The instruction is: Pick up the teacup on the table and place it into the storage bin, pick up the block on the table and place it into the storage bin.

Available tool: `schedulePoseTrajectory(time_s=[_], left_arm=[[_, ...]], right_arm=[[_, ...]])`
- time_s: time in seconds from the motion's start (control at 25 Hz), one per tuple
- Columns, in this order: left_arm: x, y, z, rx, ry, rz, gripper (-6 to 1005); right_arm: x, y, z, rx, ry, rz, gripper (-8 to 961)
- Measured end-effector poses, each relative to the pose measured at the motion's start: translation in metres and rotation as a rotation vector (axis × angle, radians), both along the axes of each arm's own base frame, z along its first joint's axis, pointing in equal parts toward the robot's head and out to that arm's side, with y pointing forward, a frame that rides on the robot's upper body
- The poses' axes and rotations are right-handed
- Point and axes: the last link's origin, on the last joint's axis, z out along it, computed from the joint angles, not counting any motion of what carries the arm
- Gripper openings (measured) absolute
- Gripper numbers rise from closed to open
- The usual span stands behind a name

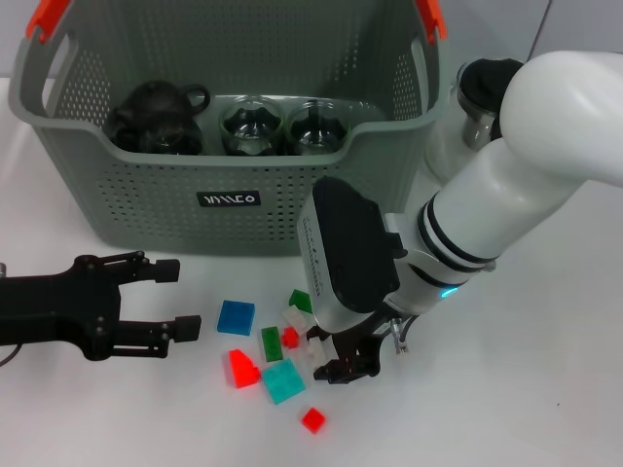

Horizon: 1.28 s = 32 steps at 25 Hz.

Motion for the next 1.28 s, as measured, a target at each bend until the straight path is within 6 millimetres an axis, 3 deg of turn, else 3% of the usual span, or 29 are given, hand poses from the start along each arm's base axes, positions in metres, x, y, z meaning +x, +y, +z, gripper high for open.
schedulePoseTrajectory(time_s=[0.32, 0.48, 0.8, 0.96, 1.0, 1.04, 1.28], left_arm=[[-0.001, -0.002, 0.001, -0.009, 0.000, 0.006, 891], [-0.003, -0.004, 0.003, -0.001, -0.006, 0.017, 891], [-0.008, -0.006, 0.008, 0.022, -0.011, 0.046, 891], [-0.009, -0.007, 0.008, 0.021, -0.008, 0.047, 891], [-0.009, -0.006, 0.008, 0.021, -0.007, 0.048, 891], [-0.009, -0.006, 0.007, 0.021, -0.006, 0.049, 891], [-0.006, -0.002, 0.009, 0.021, -0.003, 0.039, 891]], right_arm=[[-0.017, -0.001, 0.020, 0.005, 0.059, -0.041, 474], [-0.035, 0.001, 0.046, 0.040, 0.116, -0.055, 484], [-0.090, 0.006, 0.115, 0.085, 0.299, -0.078, 505], [-0.108, 0.025, 0.139, 0.166, 0.404, -0.074, 515], [-0.113, 0.039, 0.147, 0.230, 0.451, -0.081, 518], [-0.113, 0.039, 0.147, 0.230, 0.451, -0.081, 520], [-0.104, 0.087, 0.149, 0.461, 0.492, -0.126, 536]])
